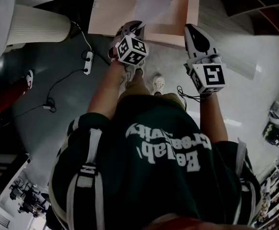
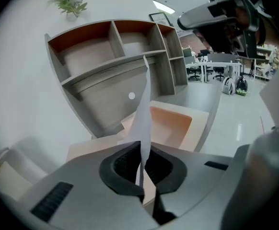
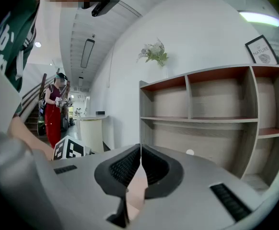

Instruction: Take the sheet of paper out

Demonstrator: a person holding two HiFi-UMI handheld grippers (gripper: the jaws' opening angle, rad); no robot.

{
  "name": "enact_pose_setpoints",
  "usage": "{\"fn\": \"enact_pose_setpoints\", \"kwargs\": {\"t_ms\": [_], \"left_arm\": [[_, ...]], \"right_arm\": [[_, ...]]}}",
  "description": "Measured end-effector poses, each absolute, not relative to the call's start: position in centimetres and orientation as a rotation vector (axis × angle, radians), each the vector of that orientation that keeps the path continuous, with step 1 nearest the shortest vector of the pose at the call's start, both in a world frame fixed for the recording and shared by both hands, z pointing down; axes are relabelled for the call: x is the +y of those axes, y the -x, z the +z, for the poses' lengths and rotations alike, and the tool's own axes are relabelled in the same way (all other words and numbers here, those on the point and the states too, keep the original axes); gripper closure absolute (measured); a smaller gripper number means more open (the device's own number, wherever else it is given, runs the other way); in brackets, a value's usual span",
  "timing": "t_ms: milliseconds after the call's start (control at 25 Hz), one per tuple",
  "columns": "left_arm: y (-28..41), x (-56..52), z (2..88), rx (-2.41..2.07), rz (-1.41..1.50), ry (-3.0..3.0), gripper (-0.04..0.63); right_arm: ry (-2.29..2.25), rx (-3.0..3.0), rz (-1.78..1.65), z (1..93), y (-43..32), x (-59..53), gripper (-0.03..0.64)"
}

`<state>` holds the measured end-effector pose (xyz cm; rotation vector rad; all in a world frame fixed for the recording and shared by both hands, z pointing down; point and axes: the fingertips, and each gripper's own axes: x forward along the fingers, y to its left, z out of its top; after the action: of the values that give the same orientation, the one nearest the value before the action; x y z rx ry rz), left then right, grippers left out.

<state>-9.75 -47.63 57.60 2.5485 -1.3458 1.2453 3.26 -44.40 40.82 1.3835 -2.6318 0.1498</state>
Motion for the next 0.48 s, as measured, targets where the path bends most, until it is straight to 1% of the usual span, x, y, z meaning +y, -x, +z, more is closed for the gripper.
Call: {"fn": "enact_pose_setpoints", "kwargs": {"t_ms": [480], "left_arm": [[10.9, -45.6, 49.9, -1.533, 1.043, -2.488, 0.577]], "right_arm": [[-1.396, -2.704, 0.108, 37.5, -3.1, -42.7, 0.581]]}}
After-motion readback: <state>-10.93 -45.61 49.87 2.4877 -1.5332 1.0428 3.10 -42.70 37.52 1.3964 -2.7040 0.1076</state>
